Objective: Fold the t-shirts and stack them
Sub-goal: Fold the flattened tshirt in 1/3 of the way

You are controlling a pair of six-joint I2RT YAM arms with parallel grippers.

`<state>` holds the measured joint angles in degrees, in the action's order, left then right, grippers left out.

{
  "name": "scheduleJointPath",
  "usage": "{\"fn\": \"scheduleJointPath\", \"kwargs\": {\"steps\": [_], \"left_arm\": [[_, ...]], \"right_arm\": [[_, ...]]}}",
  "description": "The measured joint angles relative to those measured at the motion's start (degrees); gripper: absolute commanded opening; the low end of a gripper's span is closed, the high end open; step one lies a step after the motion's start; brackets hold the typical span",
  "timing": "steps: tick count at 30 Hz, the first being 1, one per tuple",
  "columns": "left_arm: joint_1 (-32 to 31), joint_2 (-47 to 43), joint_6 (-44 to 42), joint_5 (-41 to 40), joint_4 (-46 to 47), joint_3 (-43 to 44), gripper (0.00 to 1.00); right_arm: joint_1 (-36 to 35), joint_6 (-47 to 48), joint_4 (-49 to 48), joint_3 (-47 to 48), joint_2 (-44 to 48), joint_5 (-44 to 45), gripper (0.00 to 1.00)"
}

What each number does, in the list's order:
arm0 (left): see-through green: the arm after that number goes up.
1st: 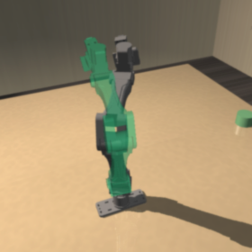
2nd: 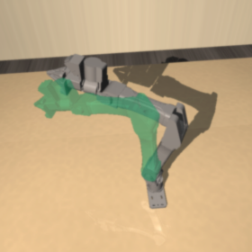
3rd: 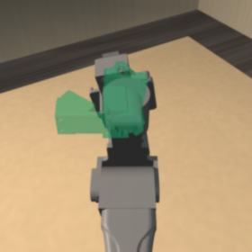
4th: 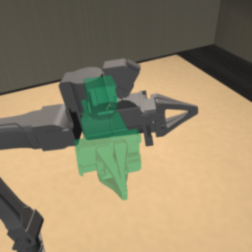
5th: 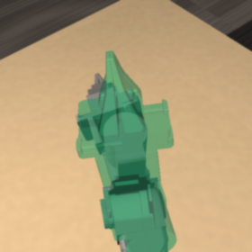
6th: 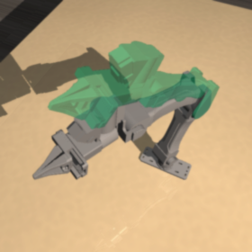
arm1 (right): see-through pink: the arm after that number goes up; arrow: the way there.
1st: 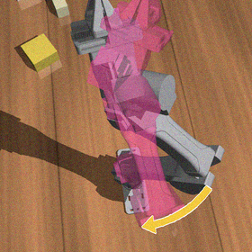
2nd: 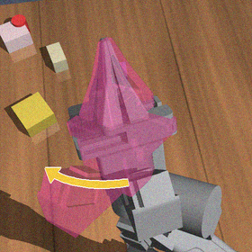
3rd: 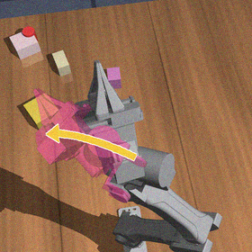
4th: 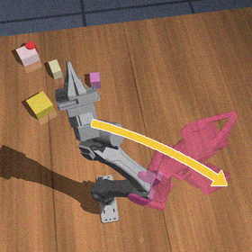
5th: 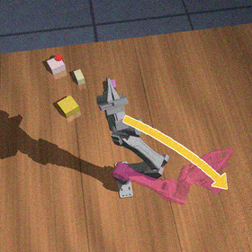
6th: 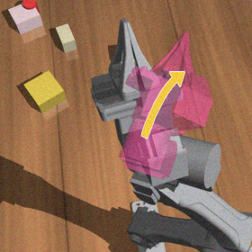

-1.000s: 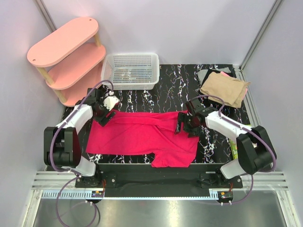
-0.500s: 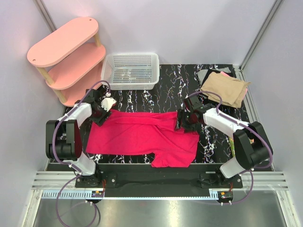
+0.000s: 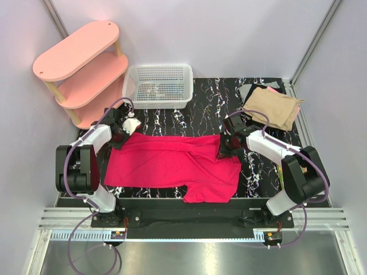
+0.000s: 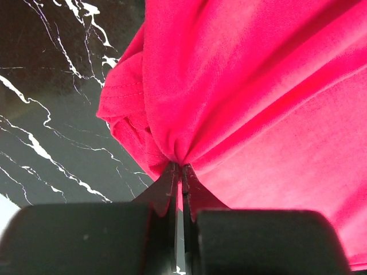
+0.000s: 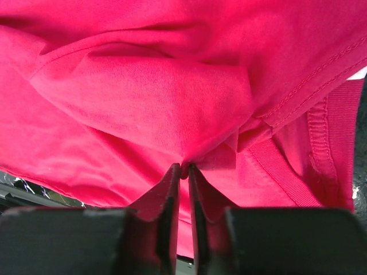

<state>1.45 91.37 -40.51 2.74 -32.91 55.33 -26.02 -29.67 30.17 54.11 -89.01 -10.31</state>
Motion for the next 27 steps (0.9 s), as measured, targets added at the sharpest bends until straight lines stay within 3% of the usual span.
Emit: {"fn": "scheduleJointPath", "kwargs": {"steps": [9, 17, 27], "left_arm": [[0.0, -0.2, -0.2, -0.5, -1.7, 2.4, 0.00], [0.0, -2.1, -1.0, -0.6, -5.1, 9.1, 0.00], [0.0, 1.3, -1.7, -1.7, -6.6, 19.1, 0.00]], "right_arm": [[0.2, -0.1, 1.5, 2.1, 1.4, -0.3, 0.04], [0.2, -0.1, 5.5, 7.7, 6.9, 0.0, 0.04], [3.5, 1.4, 9.4, 16.6, 4.8, 0.3, 0.03]]}}
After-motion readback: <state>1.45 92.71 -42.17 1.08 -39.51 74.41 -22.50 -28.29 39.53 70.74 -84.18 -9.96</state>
